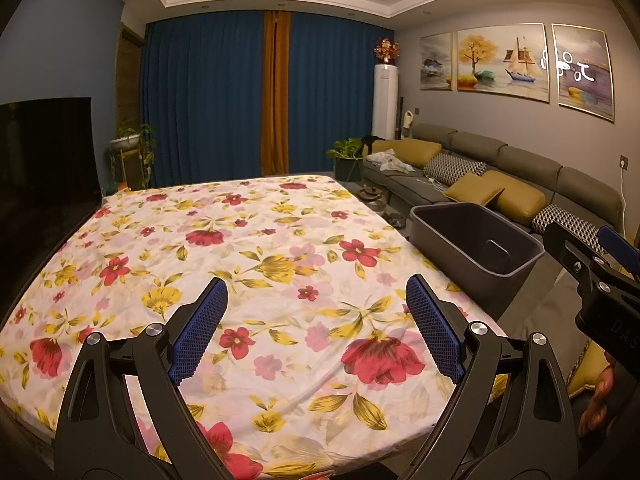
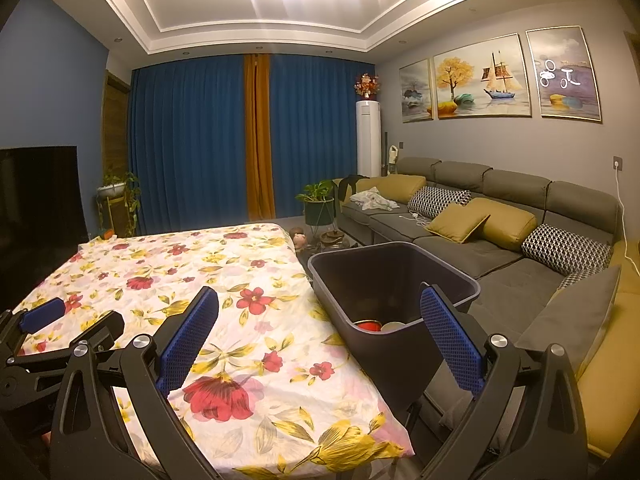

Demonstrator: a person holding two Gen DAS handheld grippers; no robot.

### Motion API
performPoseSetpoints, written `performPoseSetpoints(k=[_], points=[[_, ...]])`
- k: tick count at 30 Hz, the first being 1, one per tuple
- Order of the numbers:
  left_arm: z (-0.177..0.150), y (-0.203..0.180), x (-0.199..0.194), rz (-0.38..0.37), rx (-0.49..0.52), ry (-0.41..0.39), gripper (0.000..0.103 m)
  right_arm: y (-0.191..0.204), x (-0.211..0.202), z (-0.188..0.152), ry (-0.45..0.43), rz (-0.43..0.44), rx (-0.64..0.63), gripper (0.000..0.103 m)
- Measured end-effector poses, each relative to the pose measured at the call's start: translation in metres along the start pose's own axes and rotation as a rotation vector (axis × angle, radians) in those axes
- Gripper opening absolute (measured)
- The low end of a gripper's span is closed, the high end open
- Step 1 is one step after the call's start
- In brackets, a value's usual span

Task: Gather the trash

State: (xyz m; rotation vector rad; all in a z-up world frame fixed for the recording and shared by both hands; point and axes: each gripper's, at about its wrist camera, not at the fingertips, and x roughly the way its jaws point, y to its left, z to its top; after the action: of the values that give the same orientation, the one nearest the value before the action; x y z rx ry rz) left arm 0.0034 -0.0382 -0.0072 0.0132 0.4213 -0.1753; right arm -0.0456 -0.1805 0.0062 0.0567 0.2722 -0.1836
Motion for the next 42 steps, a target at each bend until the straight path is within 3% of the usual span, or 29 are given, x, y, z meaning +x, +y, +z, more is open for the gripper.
performPoseSetpoints(k=[42], points=[[0.0011,0.0034,-0.0016,0.002,-0.004,-0.011,0.089,0.0014,0.001,-0.002,0.0,-0.002,0.0,0.097]])
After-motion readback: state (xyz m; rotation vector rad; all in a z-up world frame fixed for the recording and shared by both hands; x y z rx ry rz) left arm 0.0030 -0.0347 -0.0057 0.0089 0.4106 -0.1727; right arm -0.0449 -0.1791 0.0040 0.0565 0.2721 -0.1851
